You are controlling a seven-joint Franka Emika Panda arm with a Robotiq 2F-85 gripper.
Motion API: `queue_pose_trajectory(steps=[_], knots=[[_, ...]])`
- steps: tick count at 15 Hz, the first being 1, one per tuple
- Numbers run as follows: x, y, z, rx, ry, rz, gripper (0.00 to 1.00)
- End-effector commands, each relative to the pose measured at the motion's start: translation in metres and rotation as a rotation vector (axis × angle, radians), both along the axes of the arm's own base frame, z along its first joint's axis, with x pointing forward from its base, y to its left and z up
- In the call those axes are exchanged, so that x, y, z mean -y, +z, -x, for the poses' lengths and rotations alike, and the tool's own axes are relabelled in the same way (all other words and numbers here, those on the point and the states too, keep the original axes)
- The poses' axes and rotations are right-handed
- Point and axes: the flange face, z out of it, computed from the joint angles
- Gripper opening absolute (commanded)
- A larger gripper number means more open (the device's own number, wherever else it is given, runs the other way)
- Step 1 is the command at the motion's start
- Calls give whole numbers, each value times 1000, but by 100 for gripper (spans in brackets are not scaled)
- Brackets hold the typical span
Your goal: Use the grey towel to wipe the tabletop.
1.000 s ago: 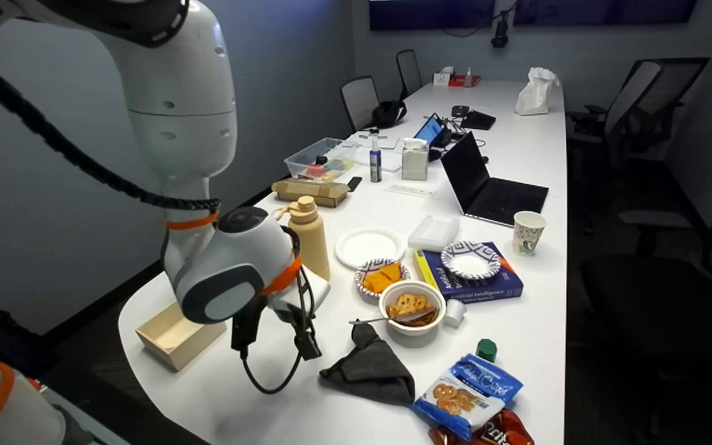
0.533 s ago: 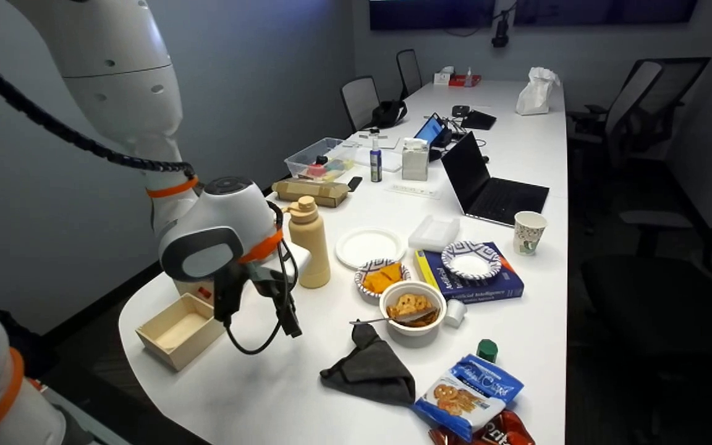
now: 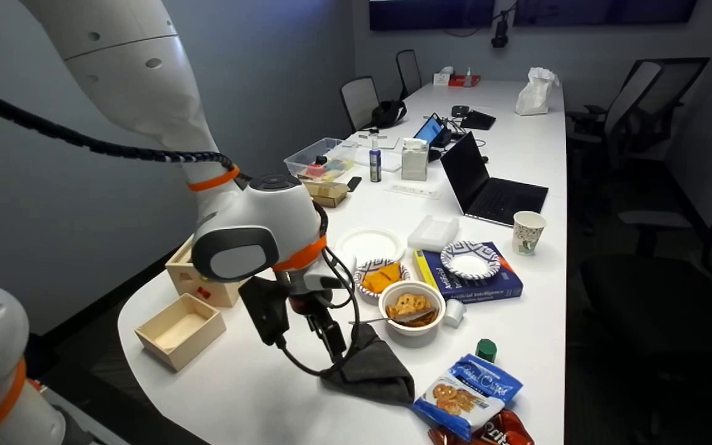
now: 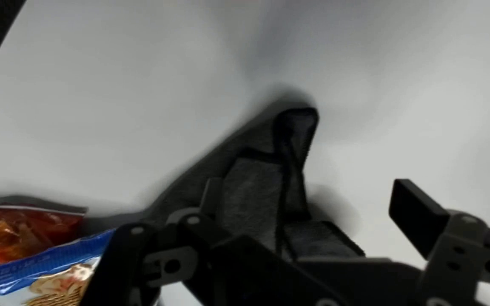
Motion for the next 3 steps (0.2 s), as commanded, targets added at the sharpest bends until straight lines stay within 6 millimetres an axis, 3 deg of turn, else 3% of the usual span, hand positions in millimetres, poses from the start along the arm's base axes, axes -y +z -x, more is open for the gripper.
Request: queue_pose_trajectory(steps=[1,3], knots=[[7,2,2,-5,13,0,100],[10,4,2,-5,29,-1,100]])
